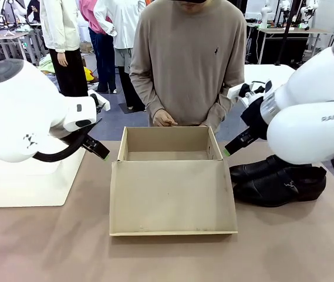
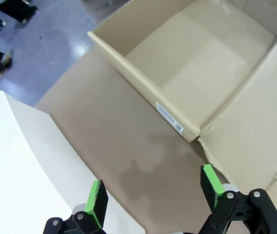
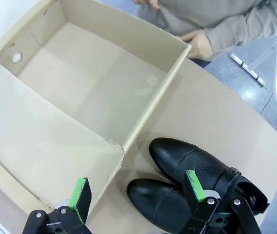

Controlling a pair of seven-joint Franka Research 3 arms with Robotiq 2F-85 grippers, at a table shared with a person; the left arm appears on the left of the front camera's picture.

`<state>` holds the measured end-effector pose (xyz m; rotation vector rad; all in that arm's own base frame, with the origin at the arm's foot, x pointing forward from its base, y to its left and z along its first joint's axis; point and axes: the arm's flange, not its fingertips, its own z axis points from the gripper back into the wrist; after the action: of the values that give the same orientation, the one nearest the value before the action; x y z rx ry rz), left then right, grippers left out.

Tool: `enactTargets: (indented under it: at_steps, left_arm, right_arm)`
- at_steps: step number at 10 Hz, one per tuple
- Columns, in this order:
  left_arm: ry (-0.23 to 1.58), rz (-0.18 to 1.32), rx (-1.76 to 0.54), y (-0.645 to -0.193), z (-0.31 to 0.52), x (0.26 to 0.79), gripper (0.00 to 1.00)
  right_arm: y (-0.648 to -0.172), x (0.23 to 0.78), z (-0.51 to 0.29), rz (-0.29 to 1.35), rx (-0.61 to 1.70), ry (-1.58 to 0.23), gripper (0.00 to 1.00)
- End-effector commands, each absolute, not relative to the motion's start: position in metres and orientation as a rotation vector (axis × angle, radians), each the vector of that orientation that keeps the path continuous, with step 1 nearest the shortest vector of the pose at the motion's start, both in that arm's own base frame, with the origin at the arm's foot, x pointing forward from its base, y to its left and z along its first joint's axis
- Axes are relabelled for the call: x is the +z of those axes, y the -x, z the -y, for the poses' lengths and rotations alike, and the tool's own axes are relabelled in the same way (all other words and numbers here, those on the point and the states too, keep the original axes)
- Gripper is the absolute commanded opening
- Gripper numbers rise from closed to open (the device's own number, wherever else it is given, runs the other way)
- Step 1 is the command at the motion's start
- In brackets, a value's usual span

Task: Pack the shoes into the box.
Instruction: Place one shoe of the Shoes into the Shoes Box.

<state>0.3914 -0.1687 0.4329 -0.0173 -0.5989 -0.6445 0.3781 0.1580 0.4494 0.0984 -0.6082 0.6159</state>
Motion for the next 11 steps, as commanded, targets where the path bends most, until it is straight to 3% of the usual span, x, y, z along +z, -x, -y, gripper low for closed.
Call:
enactTargets:
  at_steps: [1, 5, 11]
  left_arm:
    - [0.007, 0.576, -0.68, -0.378, 0.166, 0.455, 1.0]
    - [-0.01, 0.62, -0.738, -0.353, 0.16, 0.489, 1.0]
    - [0.085, 0.733, -0.862, -0.363, 0.142, 0.54, 1.0]
  right_arm:
    - [-0.377, 0.465, -0.148, 0.598, 0.65, -0.113, 1.0]
    - [-0.371, 0.486, -0.141, 0.617, 0.658, -0.13, 1.0]
    - [-0.364, 0.526, -0.13, 0.716, 0.762, -0.198, 1.0]
